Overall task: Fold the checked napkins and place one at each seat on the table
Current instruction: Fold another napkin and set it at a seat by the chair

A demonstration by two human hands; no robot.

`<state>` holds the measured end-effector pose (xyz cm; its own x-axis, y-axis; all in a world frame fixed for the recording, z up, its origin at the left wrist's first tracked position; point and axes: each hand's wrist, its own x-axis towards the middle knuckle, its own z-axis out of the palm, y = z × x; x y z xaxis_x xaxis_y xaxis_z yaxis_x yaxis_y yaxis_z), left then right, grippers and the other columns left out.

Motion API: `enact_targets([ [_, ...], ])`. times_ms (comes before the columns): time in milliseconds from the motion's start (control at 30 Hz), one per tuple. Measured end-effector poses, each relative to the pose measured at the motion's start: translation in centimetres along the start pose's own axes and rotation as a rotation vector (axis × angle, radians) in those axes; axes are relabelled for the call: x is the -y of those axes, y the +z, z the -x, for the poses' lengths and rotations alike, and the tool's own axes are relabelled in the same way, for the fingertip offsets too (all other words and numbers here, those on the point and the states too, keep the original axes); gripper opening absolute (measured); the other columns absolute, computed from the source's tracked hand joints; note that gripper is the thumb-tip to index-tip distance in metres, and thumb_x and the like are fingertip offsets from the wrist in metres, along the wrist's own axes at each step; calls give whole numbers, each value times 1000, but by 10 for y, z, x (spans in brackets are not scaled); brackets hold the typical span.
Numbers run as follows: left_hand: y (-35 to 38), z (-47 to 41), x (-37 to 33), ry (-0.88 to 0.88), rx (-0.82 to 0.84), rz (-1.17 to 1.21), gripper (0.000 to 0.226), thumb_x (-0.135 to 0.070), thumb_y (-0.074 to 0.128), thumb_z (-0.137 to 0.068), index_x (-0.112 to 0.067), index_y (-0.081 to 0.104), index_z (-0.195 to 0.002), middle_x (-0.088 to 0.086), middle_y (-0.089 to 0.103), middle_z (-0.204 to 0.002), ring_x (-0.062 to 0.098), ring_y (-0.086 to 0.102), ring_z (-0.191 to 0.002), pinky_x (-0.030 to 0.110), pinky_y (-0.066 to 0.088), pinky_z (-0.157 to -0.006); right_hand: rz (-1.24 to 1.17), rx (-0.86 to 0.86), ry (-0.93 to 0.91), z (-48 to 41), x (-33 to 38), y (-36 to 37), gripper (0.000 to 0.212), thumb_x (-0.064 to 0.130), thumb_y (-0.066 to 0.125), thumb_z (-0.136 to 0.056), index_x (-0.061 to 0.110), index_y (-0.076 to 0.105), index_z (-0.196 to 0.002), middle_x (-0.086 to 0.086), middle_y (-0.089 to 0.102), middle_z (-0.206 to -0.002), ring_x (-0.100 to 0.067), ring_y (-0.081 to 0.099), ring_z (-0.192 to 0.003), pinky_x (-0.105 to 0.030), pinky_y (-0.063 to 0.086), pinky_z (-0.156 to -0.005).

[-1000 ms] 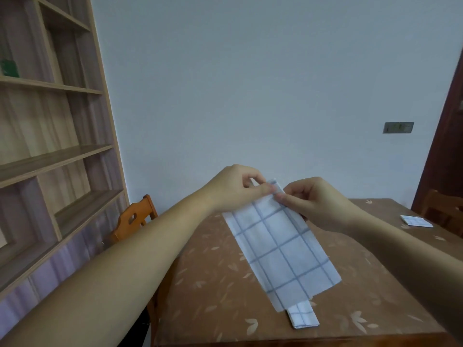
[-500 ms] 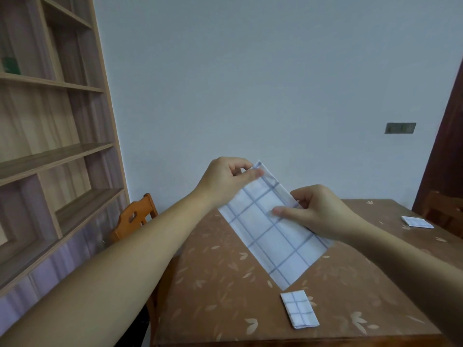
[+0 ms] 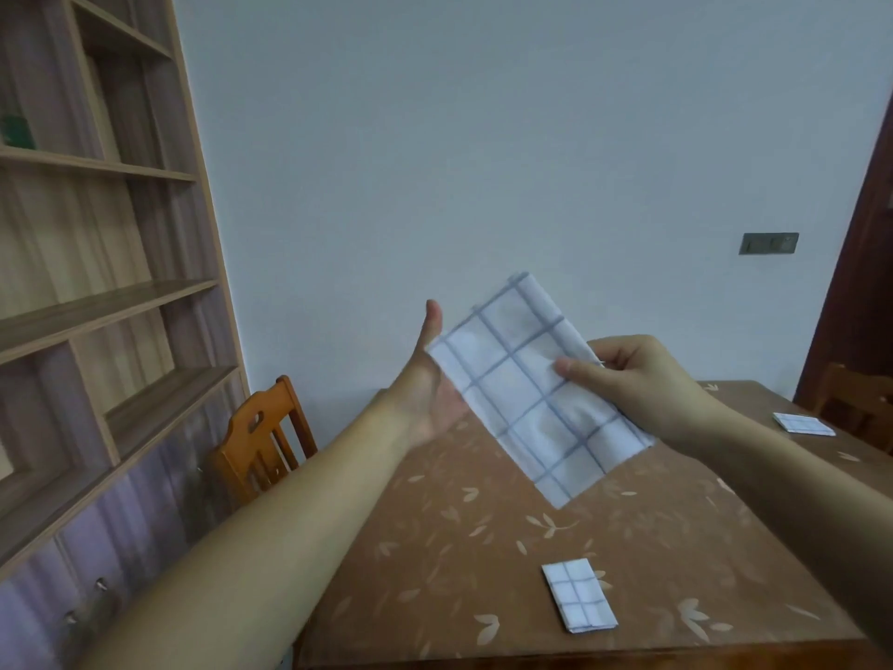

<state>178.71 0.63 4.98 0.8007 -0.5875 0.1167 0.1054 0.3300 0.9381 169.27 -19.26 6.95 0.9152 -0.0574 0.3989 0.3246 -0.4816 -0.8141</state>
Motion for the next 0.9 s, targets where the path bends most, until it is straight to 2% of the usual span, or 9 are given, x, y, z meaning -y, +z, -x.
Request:
enact_targets([
  [67,8,3,12,-69,127,171,110,-90,21,-64,-14,55,-136,13,61,-133,33,55,-125,52,34,-112,-66,-45,37,-2,-1,2,24,26,69,-89,6,77,-79,-16,76,-79,-26,72,-68,-36,56,-63],
  [167,9,2,23,-99,212,174,115,-93,32,-57,-16,51,-141,12,56,-140,34,50,-131,58,30,-113,-150,-147,47,-3,-3,2,24,24,69,-89,6,76,-75,-12,75,-73,-22,70,-64,-33,54,-60],
  [300,20,3,22,-13,87,-246,41,-39,69,-83,-16,66,-117,9,71,-116,24,70,-102,47,56,-87,-164,-221,48,-3,-8,4,23,23,67,-91,8,75,-76,-2,74,-67,-15,69,-59,-25,53,-49],
  [367,24,1,21,43,-14,-333,8,-19,66,-90,-14,69,-96,3,76,-90,17,73,-77,36,61,-67,-157,-221,58,-2,-10,2,22,24,67,-91,8,75,-78,-1,74,-68,-14,70,-60,-25,53,-50],
  [400,23,0,21,68,-39,-344,7,-16,63,-92,-12,68,-89,2,75,-79,15,72,-69,31,60,-59,-155,-212,60,-1,-10,0,22,24,66,-92,8,75,-80,-1,75,-70,-14,70,-62,-25,53,-51],
  [500,19,-1,18,91,-84,-352,16,-17,60,-95,-7,67,-84,6,72,-74,16,69,-62,27,56,-54,-143,-156,74,0,-14,-6,22,26,64,-94,8,76,-90,-4,77,-78,-20,74,-71,-32,59,-62],
  [633,17,0,14,85,-91,-292,19,-17,60,-95,-2,70,-95,13,73,-92,26,70,-84,41,57,-81,-177,-16,123,1,-16,-11,22,25,60,-95,8,73,-97,-11,77,-93,-28,74,-87,-45,59,-82],
  [733,16,3,12,69,-86,-308,24,-15,60,-95,7,65,-102,18,70,-94,28,69,-83,36,56,-78,-258,92,186,2,-17,-14,23,22,57,-94,6,70,-104,-13,75,-104,-28,73,-95,-43,57,-85],
  [900,15,8,3,90,-74,-307,68,-38,80,-75,15,56,-110,24,53,-105,37,50,-94,51,38,-84,-414,177,306,1,-19,-18,30,17,70,-81,0,69,-105,-28,67,-114,-42,61,-100,-43,53,-82],
])
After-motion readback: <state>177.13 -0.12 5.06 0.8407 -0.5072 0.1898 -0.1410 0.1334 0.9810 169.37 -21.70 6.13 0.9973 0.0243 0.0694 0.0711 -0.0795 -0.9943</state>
